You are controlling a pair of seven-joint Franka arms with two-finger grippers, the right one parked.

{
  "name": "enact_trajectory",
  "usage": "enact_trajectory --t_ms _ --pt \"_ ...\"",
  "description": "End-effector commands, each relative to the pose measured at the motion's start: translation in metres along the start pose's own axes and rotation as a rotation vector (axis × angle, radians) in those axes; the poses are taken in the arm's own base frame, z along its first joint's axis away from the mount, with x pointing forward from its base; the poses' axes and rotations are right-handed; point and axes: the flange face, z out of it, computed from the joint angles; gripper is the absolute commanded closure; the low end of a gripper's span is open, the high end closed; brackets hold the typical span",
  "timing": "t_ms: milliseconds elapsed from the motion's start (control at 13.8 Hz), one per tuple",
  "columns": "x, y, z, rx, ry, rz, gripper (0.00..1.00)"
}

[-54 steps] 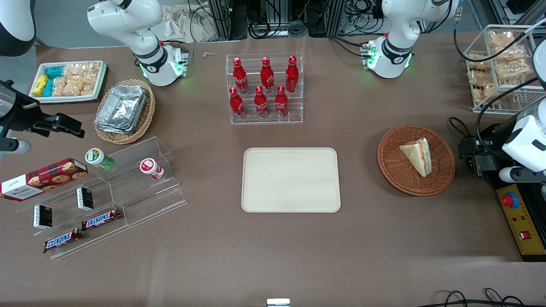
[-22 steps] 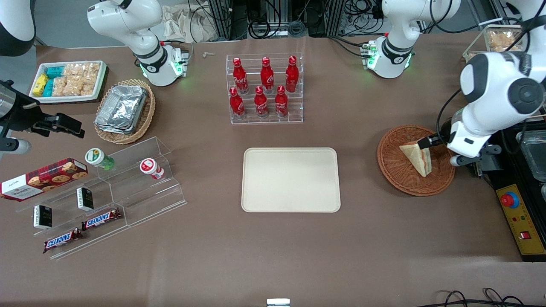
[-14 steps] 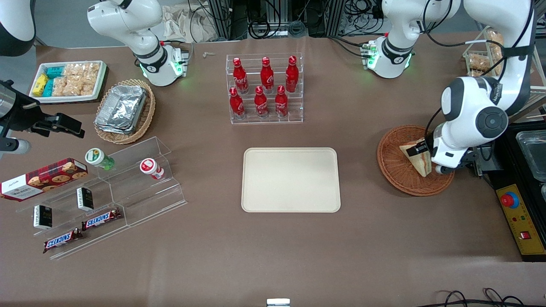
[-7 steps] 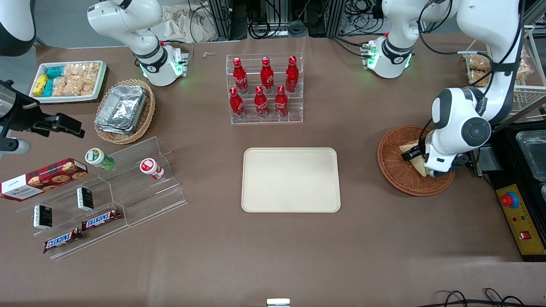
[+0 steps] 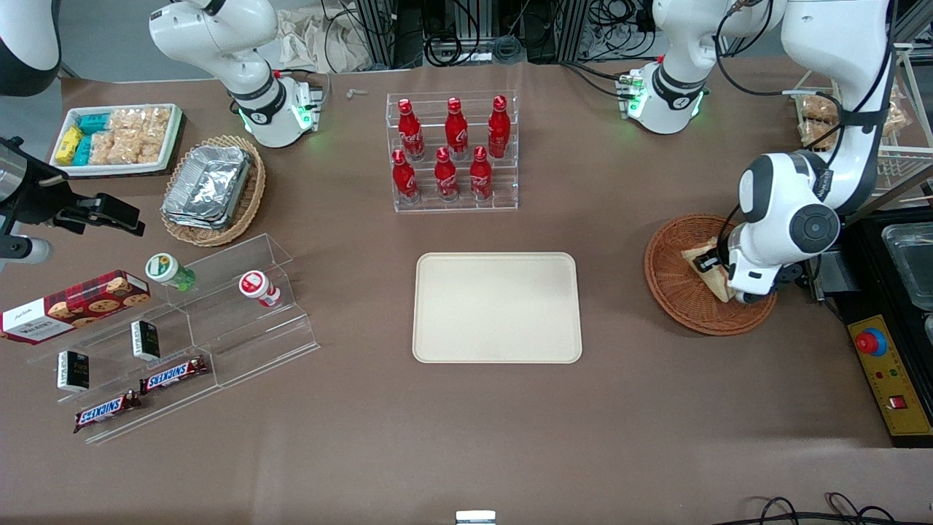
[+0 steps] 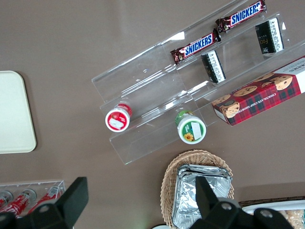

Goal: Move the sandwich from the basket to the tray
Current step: 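Close the left gripper on the sandwich wrapper and lift it, then carry the held sandwich over the cream tray with the left gripper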

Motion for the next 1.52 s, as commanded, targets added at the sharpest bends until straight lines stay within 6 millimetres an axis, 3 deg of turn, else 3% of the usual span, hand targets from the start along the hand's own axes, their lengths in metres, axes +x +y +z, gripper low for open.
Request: enact_trajectory --t_ms 0,73,218,508,871,1234,1452 --pt "0.002 0.004 0.000 0.005 0.025 -0.019 0.92" --pt "0.004 0.005 -0.006 0.000 0.033 -0.017 1.00" --pt "0.008 0.008 -0.022 -0.002 0.041 -0.017 1.00" --pt "0.017 0.021 -0.078 0.015 0.022 -0.025 1.00" --pt "0.011 0.049 -0.187 0.015 0.012 0.024 1.00" --pt "-0.035 0.095 -0.249 0.009 0.026 0.133 1.00" --pt "-0.066 0.130 -0.256 0.001 0.037 0.217 1.00"
